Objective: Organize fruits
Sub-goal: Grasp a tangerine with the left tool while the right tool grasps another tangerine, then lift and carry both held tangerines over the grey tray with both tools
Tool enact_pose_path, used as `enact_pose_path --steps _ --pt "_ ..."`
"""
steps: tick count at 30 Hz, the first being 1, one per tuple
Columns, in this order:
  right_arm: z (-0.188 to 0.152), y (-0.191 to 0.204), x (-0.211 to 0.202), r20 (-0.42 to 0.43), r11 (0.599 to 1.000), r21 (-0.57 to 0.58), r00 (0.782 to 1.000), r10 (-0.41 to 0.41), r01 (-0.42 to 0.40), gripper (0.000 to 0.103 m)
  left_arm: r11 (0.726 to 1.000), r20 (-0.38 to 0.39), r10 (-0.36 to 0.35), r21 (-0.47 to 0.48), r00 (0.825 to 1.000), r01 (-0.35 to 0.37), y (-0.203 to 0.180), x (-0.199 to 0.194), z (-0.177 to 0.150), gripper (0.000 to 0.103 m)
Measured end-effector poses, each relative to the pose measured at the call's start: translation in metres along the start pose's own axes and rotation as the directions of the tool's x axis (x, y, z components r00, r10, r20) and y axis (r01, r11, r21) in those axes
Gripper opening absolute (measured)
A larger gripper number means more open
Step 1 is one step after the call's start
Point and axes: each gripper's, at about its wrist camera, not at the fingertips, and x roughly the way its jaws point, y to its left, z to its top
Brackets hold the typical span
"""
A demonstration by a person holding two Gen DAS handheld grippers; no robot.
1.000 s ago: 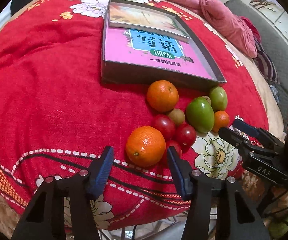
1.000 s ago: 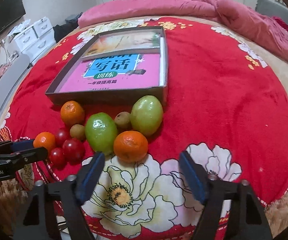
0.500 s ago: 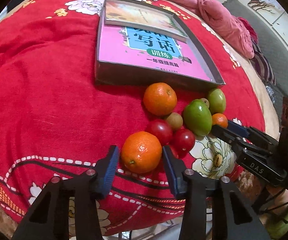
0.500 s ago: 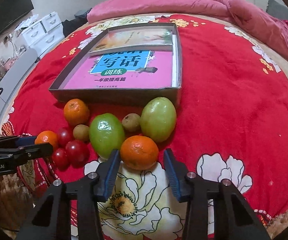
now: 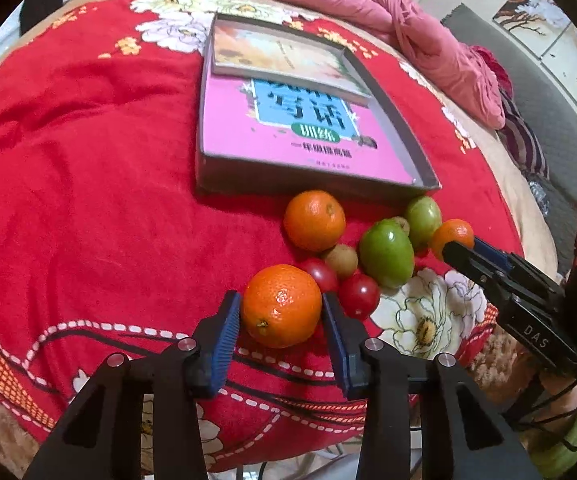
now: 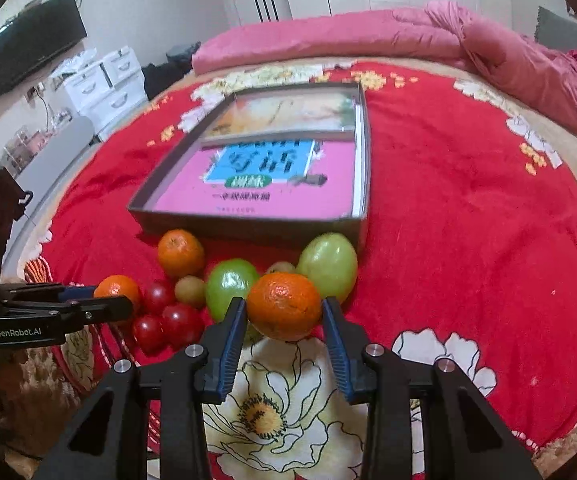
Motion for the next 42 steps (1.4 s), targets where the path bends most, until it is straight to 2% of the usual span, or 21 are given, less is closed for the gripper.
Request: enact_pose_path --steps 11,22,30,42 --pt "0.020 0.000 -0.011 0.091 1.000 -0.024 0.996 0.017 -0.015 0.039 0.999 0.106 0.029 0.012 0.994 -0.030 -0.007 -0.017 0.036 0.042" --pt "0.049 -0.007 0.000 0.135 0.999 -0.036 0.991 0.021 -0.016 0.039 0.994 0.160 0.097 0.030 0.982 -0.103 -0.015 -0.005 0.068 0.042" --pt "0.062 -0.012 0.022 0.120 0.999 -0.039 0.993 0.008 -0.003 0.039 0.988 0.172 0.145 0.035 0.974 -0.153 -0.014 0.014 0.082 0.042" --pt "0.066 -0.015 0.046 0.063 0.999 -0.040 0.998 0.000 0.003 0.039 0.982 0.141 0.174 0.052 0.975 -0.183 -0.010 0.032 0.081 0.042"
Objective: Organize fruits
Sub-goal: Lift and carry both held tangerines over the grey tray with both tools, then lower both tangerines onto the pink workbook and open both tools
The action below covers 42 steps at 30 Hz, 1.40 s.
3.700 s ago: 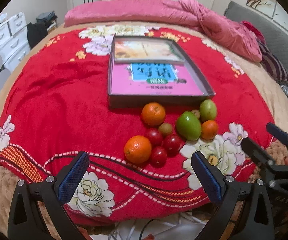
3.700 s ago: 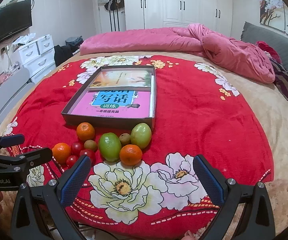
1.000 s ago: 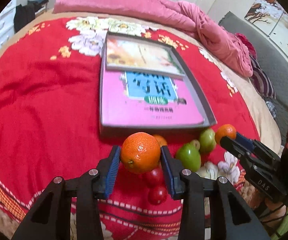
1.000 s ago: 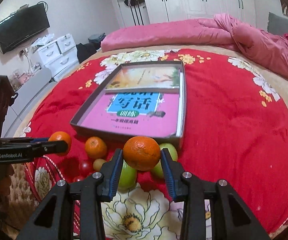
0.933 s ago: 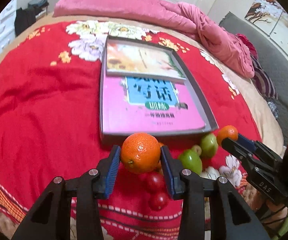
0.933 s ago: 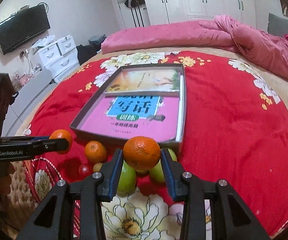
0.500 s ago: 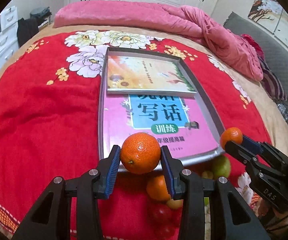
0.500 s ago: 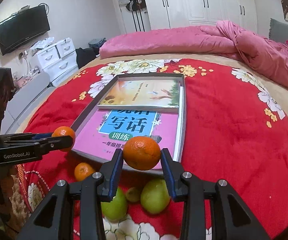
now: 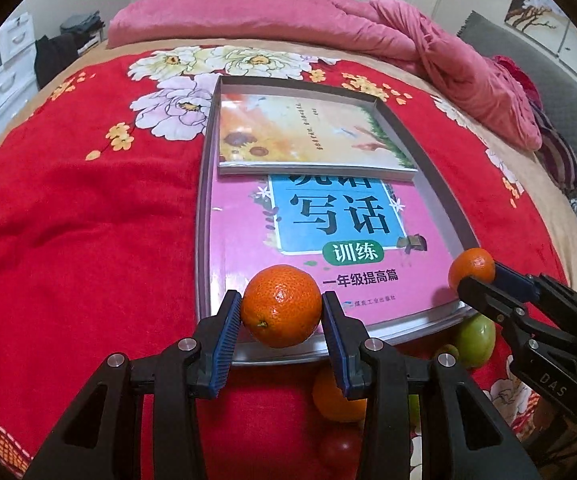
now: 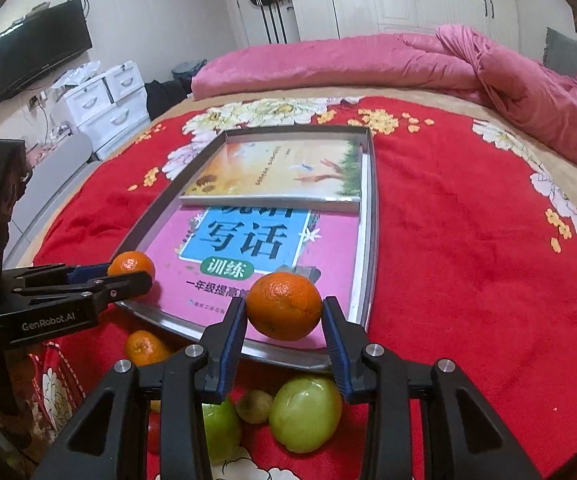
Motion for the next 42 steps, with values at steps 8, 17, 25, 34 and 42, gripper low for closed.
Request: enact_pose_path --steps 8,17,25,34,42 --pt "0.001 0.003 0.010 -0.039 1.000 -0.021 0.999 -0.004 0.003 0.039 1.000 -0.012 0.002 0.013 1.000 -0.002 -0.002 0.004 0.000 0.042" --pt "-0.001 0.001 0.018 -0.070 1.000 -0.009 0.997 -0.012 0.011 0.039 1.000 -0.006 -0.002 0.016 1.000 0.002 -0.001 0.005 0.000 0.042" --pt "-0.001 0.001 0.018 -0.070 1.000 -0.005 0.998 -0.012 0.011 0.040 1.000 -0.006 -0.002 0.017 1.000 0.002 -0.001 0.005 0.000 0.042" --pt "-0.001 -0.001 0.017 -0.062 1.000 0.009 0.998 0.005 -0.005 0.045 1.000 -0.005 -0.007 0.014 1.000 0.007 -0.001 0.006 0.000 0.043" --pt "-0.001 0.001 0.009 -0.025 1.000 -0.004 1.000 0.006 -0.006 0.055 0.999 -0.008 -0.029 0.015 1.000 0.029 -0.002 0.006 0.000 0.049"
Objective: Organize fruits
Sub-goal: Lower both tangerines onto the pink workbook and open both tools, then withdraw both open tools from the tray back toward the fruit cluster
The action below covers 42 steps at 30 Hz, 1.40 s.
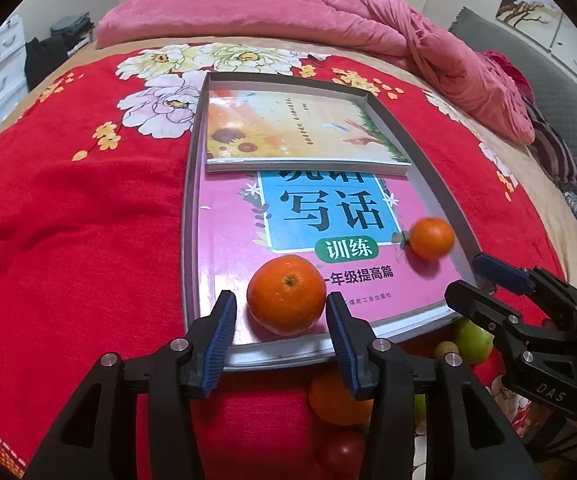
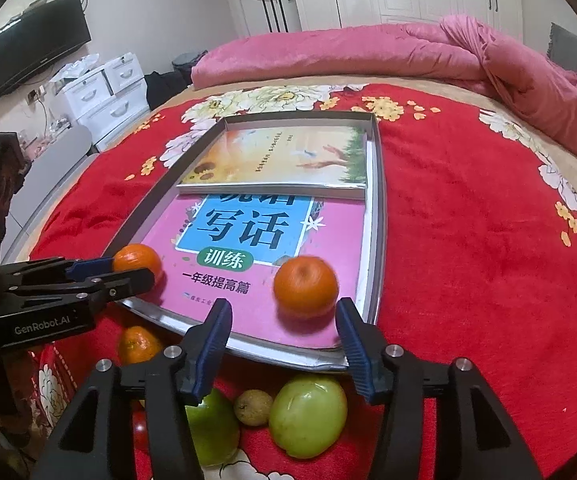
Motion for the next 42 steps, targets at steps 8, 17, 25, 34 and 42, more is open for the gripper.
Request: enact_pose_path --steps 8,17,25,34,42 --pt "-0.001 0.003 -0.004 0.021 1.000 -0.017 1.000 -0.008 0.009 0.058 1.000 0.014 -0.010 -0.003 1.000 0.010 -0.001 -0.003 0.000 0.054" --pt "-0.001 0.004 -0.013 0.060 0.999 -0.027 0.998 -0.026 0.028 0.069 0.999 0.058 -0.022 -0.029 0.998 0.024 0.003 -0.017 0.003 0.070" --pt "0.000 0.004 -0.022 0.095 0.999 -0.034 0.995 -0.027 0.030 0.073 0.998 0.087 -0.030 -0.055 0.996 0.035 0.010 -0.028 0.004 0.075" --pt "0.003 -0.001 -0.036 0.151 0.999 -0.016 0.988 -0.035 0.037 0.081 0.994 0.104 -0.047 -0.089 0.993 0.057 0.018 -0.040 0.003 0.076" --pt "0.005 -0.008 -0.055 0.219 0.998 0.005 0.974 -0.056 0.056 0.089 0.992 0.119 -0.042 -0.111 0.992 0.055 0.027 -0.051 0.001 0.076"
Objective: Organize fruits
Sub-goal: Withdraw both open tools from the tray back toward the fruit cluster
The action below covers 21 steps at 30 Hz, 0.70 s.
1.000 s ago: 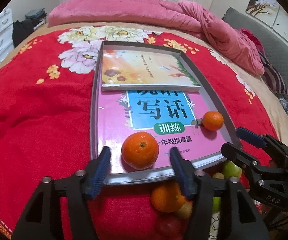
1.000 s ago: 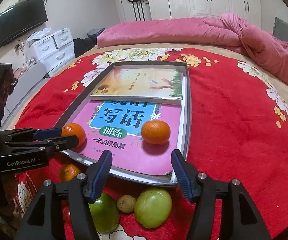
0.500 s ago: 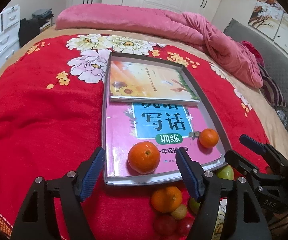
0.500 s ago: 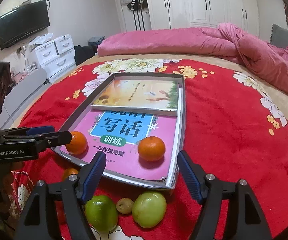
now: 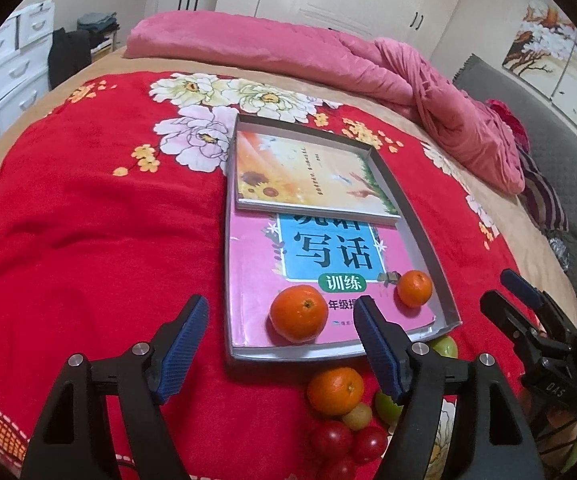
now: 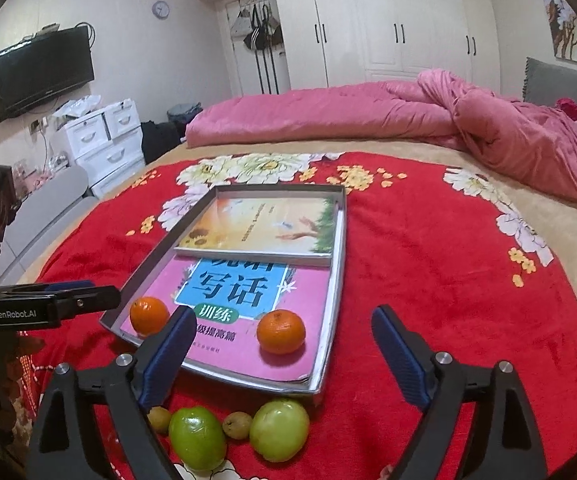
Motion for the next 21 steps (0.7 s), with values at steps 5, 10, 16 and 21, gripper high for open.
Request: enact_pose_path --steps 5,10,16,21 --pt "0.000 0.000 -0.003 0.004 1.000 -0.005 1.000 0.003 -0.003 0.090 1.000 0.003 -0.012 0.020 1.000 0.012 -0.002 -0.008 -0.002 0.082" --pt "-0.001 0.004 -0.006 0.009 1.000 -0.016 1.000 0.009 -0.009 0.090 0.999 -0.002 -0.028 0.036 1.000 0.028 -0.006 -0.013 -0.007 0.082" --pt "-0.004 0.009 -0.012 0.009 1.000 -0.024 1.000 0.019 -0.019 0.090 0.997 -0.008 -0.044 0.060 0.999 0.044 -0.009 -0.019 -0.013 0.082" --pt "-0.008 0.013 -0.017 0.005 0.999 -0.027 0.999 0.034 -0.034 0.090 0.997 -0.015 -0.040 0.071 0.999 0.041 -0.008 -0.022 -0.019 0.082"
